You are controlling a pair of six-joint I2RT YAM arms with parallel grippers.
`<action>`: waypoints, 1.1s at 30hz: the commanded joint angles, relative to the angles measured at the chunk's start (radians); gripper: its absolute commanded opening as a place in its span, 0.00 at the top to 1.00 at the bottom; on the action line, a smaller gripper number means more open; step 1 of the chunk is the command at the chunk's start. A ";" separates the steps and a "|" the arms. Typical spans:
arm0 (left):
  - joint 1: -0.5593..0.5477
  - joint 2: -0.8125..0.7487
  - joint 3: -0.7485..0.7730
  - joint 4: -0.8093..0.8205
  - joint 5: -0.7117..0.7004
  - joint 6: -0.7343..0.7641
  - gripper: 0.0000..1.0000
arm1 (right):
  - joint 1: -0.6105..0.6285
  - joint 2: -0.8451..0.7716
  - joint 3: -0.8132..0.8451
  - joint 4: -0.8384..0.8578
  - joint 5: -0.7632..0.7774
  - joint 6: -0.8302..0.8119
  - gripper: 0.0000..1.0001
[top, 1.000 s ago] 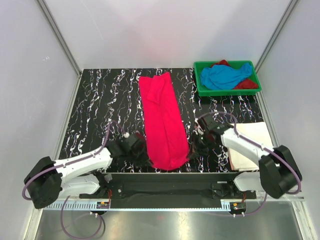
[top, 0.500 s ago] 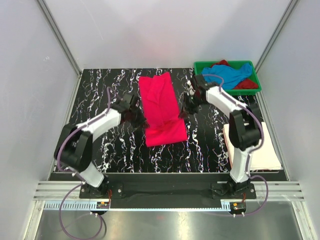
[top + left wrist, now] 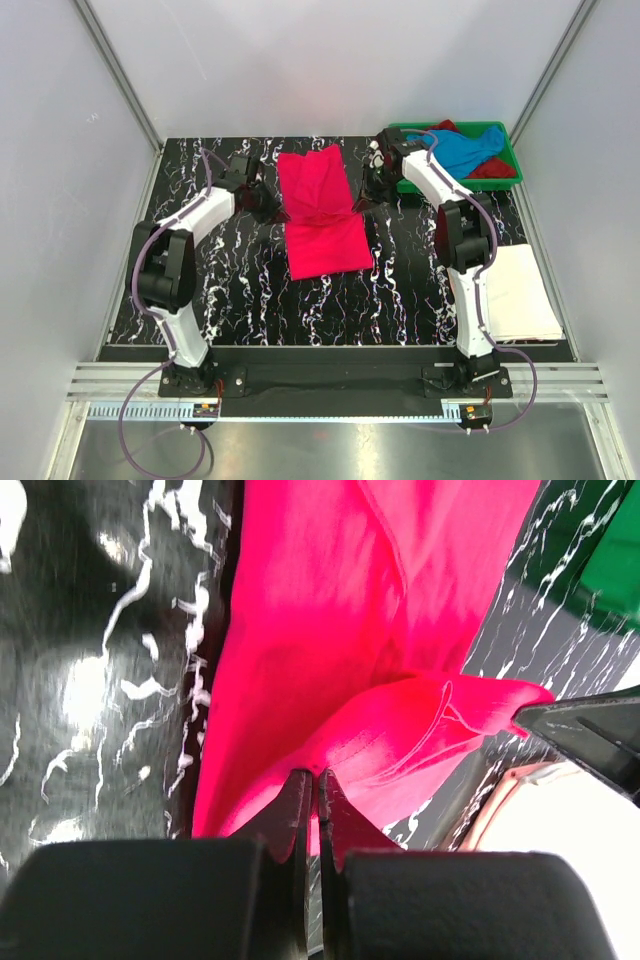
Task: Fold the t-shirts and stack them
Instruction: Fold the tshirt
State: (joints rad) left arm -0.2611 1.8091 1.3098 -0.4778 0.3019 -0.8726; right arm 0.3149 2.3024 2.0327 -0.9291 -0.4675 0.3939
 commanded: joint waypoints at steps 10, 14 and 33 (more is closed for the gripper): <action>0.039 0.101 0.112 0.005 0.071 0.027 1.00 | -0.025 0.140 0.236 -0.048 -0.099 -0.015 1.00; 0.048 0.121 0.123 0.004 0.077 0.030 1.00 | -0.028 0.173 0.285 -0.057 -0.117 -0.013 1.00; 0.091 0.226 0.328 -0.065 -0.003 0.087 0.68 | -0.075 0.302 0.475 -0.056 -0.112 -0.006 0.63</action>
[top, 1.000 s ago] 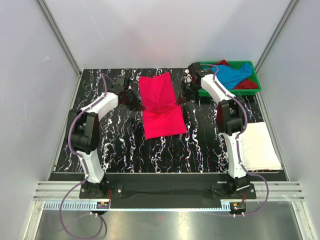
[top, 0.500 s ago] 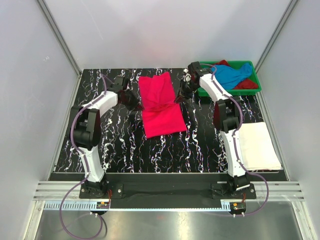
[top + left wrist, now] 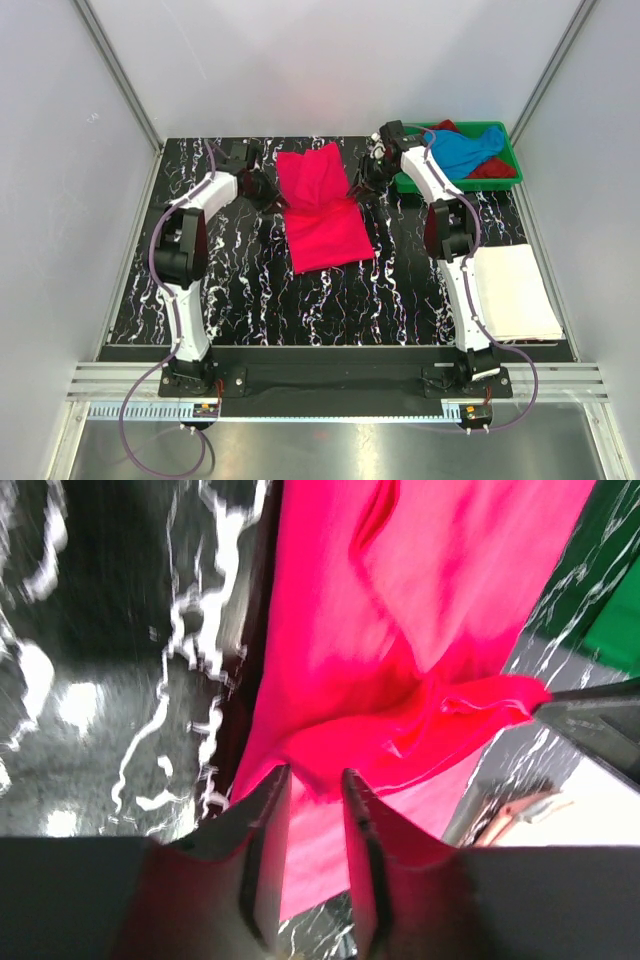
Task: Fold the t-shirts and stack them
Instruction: Fold the tshirt
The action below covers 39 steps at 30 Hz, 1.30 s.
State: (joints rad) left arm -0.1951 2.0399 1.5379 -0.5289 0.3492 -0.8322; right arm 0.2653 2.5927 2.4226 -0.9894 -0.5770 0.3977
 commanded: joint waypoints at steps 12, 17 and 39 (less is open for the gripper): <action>-0.030 -0.319 -0.186 0.214 0.043 0.090 0.65 | -0.029 -0.278 -0.212 0.096 0.042 -0.079 0.37; -0.101 -0.297 -0.320 0.384 0.146 0.038 0.66 | -0.012 -0.332 -0.375 0.196 -0.044 -0.043 0.41; -0.121 0.195 -0.025 0.541 0.289 0.011 0.72 | 0.003 -0.520 -1.010 0.413 -0.189 -0.051 0.87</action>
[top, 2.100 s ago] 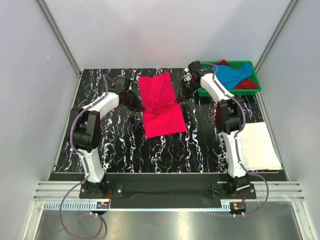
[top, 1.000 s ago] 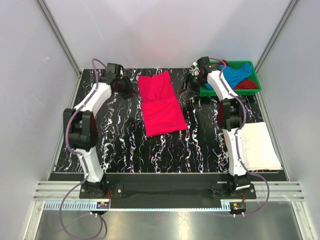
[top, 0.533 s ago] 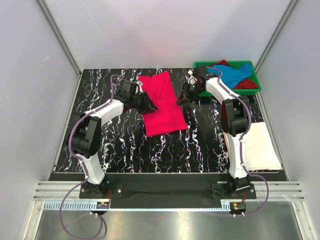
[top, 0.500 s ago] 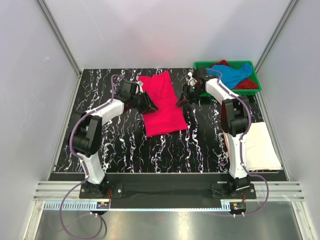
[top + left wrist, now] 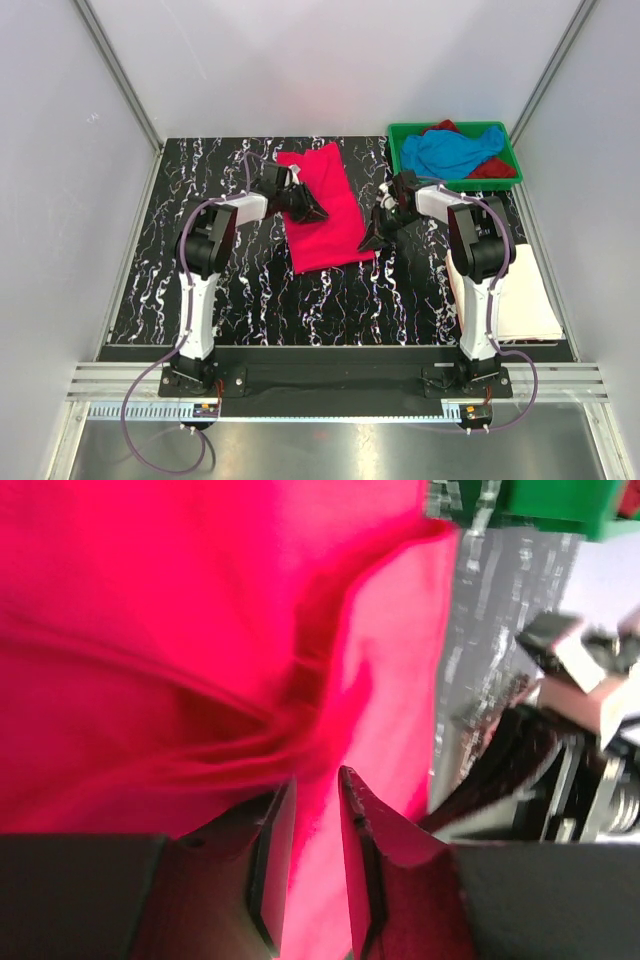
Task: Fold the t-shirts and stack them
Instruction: Fold the tshirt
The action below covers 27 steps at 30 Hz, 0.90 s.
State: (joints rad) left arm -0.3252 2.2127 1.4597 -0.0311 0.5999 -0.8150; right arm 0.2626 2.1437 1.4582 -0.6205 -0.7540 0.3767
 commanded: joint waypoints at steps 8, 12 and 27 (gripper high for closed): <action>0.015 0.015 0.120 -0.044 0.044 0.053 0.69 | -0.011 -0.120 -0.116 0.010 0.050 -0.058 0.89; 0.032 -0.053 0.139 -0.116 0.052 0.082 0.67 | -0.011 -0.171 -0.095 -0.042 0.067 -0.070 0.89; -0.011 -0.444 -0.499 0.150 0.097 -0.022 0.74 | 0.182 -0.015 0.096 -0.024 -0.008 0.008 0.87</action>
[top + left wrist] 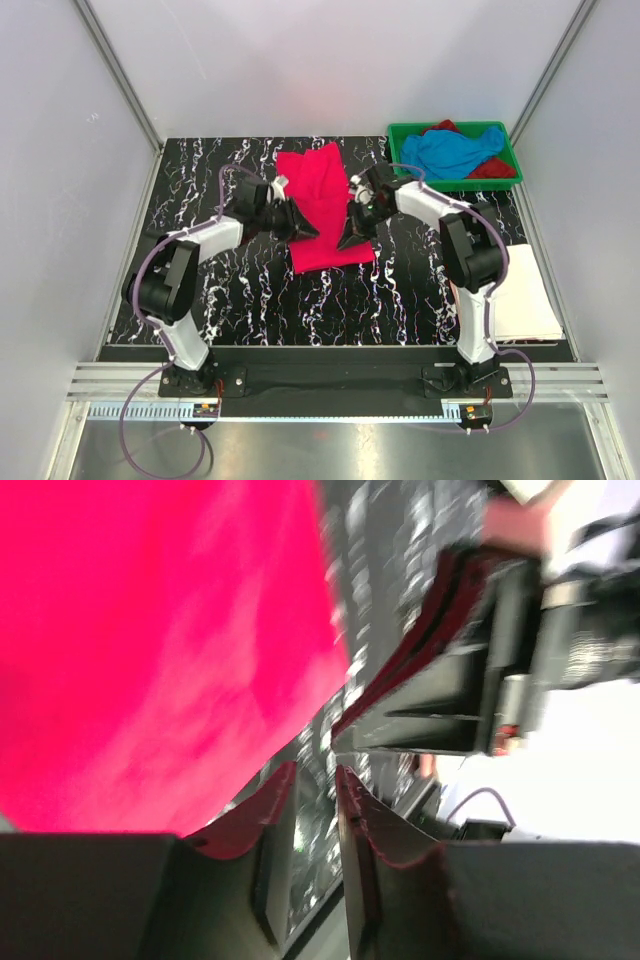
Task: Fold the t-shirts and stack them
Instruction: Fold the tshirt
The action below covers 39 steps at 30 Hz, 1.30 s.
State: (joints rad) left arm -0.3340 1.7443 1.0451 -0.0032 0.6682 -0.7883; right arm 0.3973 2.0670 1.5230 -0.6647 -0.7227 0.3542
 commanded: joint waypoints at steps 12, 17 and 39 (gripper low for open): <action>-0.010 0.066 -0.223 0.108 -0.005 0.023 0.77 | 0.031 0.082 -0.156 0.122 -0.053 0.032 0.89; -0.014 0.014 -0.168 0.006 -0.016 0.086 0.75 | 0.021 0.047 -0.179 0.116 -0.044 0.040 0.90; -0.010 0.021 -0.264 -0.057 -0.119 0.101 0.76 | 0.120 0.170 -0.053 0.191 -0.083 0.160 0.90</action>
State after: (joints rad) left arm -0.3527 1.7481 0.7959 -0.0998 0.6010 -0.7181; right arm 0.5159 2.2272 1.5253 -0.4885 -0.8021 0.5217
